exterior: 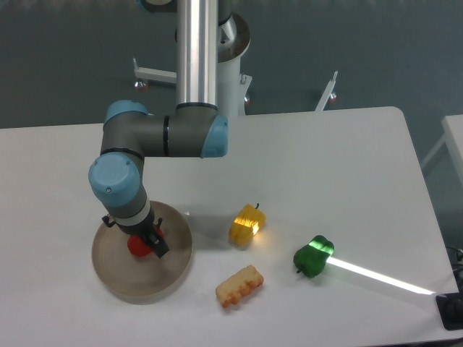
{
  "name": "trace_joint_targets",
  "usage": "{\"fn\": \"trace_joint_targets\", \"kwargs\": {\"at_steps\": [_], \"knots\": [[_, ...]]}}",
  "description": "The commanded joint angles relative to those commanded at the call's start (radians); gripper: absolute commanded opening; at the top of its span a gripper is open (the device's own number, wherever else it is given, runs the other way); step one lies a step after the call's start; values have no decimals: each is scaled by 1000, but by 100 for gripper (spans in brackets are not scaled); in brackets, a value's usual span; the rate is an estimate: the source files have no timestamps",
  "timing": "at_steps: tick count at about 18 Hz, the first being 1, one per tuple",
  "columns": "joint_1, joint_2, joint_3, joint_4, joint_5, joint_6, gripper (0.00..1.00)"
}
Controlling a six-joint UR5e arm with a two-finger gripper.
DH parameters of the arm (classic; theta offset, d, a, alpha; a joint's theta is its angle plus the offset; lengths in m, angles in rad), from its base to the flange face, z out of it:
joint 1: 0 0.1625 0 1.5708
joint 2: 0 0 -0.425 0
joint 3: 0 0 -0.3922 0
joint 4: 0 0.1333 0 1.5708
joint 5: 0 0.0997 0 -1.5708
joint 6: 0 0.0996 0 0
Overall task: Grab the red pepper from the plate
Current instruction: 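Close the gripper on the red pepper, then lift the red pepper up off the plate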
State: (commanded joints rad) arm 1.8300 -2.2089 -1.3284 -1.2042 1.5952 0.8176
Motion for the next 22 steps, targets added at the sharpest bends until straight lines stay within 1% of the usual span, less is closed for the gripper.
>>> {"fn": "trace_joint_targets", "kwargs": {"at_steps": [11,14,16,18,19,21,22], "knots": [[-5,-11,-11,9,2,0,99],[-6,-8,-12,14,2,0,89],[-5,-8,-12,14,2,2,84],[-6,-6,-14,14,2,3,81],[-6,-6,-14,12,2,3,78],[-6,-3,-14,12,2,5,76],[-6,-3,-12,12,2,6,73]]}}
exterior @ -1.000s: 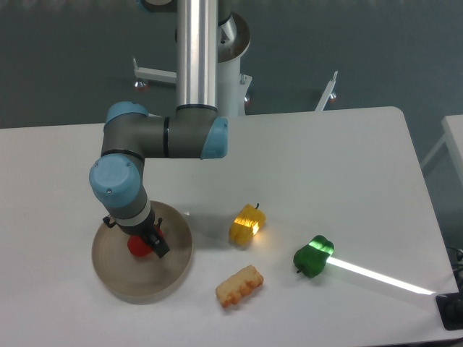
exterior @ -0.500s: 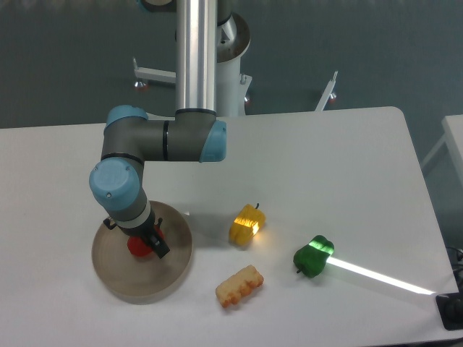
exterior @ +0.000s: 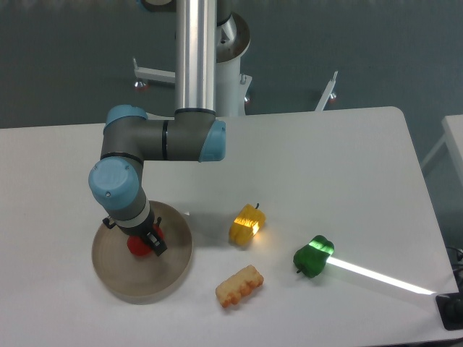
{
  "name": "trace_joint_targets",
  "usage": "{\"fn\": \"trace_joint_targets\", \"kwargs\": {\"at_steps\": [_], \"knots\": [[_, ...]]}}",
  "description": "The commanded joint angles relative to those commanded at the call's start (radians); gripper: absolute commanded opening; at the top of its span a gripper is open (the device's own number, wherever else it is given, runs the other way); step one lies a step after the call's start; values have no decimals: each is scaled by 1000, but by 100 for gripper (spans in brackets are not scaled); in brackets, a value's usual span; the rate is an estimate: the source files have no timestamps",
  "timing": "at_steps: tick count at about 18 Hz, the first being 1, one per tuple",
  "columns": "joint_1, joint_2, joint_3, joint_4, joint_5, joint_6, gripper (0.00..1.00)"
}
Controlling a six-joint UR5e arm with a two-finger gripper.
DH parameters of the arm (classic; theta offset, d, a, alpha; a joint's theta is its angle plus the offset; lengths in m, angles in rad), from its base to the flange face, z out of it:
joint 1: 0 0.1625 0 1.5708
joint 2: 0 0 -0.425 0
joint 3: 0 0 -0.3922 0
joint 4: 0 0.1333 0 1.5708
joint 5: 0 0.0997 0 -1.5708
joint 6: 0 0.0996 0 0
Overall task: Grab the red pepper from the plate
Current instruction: 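Lift the red pepper up off the plate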
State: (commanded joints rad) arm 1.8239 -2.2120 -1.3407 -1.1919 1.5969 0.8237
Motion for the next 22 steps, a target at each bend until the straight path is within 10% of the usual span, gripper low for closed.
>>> {"fn": "trace_joint_targets", "kwargs": {"at_steps": [11,22], "knots": [[12,31,18,-23,2,49,60],[224,75,149,-158,0,323,60]]}}
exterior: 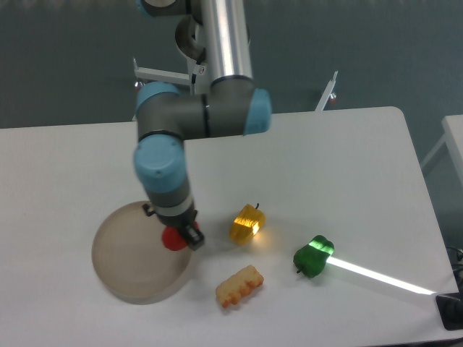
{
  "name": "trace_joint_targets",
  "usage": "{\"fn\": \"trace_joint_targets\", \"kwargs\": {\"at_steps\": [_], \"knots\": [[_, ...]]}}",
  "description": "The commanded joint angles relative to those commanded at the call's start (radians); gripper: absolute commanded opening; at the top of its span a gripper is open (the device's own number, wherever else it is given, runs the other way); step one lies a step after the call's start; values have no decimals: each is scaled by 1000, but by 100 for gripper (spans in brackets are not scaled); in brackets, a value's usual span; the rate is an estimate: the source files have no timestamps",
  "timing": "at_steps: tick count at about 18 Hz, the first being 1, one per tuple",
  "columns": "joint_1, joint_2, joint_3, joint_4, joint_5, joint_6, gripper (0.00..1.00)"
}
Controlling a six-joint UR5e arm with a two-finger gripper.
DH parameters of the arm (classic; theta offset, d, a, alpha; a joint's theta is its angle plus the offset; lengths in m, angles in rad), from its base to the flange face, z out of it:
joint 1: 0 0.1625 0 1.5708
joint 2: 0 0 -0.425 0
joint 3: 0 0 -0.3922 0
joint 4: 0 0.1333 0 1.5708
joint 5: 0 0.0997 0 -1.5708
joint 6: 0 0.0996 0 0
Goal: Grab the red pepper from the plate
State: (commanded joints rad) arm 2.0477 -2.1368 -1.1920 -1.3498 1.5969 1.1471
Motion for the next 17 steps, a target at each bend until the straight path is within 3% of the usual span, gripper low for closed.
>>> {"fn": "trace_joint_targets", "kwargs": {"at_steps": [2,6,17], "knots": [[34,-5,23,-26,2,63,60],[83,-5,28,-26,14,137,60],[86,-5,34,-22,14,141,60]]}}
